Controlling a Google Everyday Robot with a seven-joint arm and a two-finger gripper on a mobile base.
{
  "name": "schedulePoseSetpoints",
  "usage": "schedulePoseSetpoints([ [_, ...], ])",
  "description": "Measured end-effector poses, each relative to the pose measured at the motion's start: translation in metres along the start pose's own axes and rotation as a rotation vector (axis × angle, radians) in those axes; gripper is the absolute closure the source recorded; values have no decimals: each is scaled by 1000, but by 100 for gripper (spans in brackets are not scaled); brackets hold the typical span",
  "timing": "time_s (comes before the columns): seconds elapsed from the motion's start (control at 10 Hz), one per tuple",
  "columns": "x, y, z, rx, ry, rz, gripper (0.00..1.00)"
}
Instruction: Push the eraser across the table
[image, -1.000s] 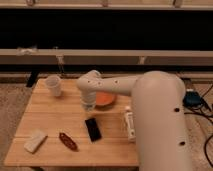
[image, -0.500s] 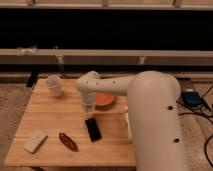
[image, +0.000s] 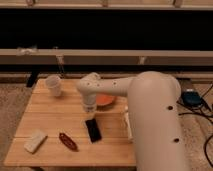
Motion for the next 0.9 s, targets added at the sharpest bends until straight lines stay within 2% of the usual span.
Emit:
schedulePoseSetpoints([
  [0.9,8,39,7,-64,11,-21,100],
])
